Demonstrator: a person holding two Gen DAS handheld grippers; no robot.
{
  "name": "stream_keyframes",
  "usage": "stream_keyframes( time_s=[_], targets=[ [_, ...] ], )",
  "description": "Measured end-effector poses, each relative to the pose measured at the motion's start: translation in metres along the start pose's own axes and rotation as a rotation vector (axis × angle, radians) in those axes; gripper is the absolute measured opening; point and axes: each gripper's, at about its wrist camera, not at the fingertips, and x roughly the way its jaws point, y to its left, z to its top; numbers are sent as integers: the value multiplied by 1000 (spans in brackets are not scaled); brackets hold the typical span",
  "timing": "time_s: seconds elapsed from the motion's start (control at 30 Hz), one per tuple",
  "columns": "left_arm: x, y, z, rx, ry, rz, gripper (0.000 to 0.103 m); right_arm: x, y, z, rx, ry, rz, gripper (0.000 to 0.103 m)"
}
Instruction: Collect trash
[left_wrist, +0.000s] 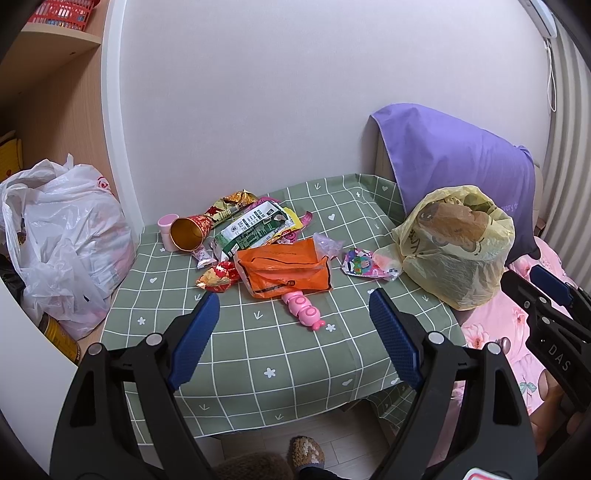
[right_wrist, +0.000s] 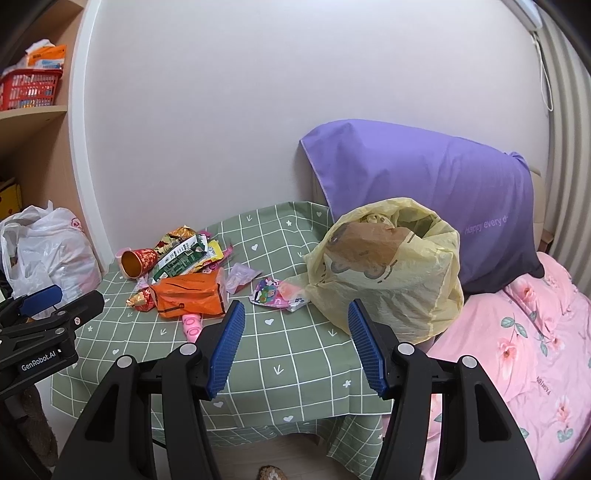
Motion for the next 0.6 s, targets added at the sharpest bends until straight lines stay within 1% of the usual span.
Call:
stream_keyframes(
  time_s=[0.6],
  targets=[
    [1, 1, 0, 0, 2, 0, 79, 0, -1, -1, 3, 1, 0, 55]
  ],
)
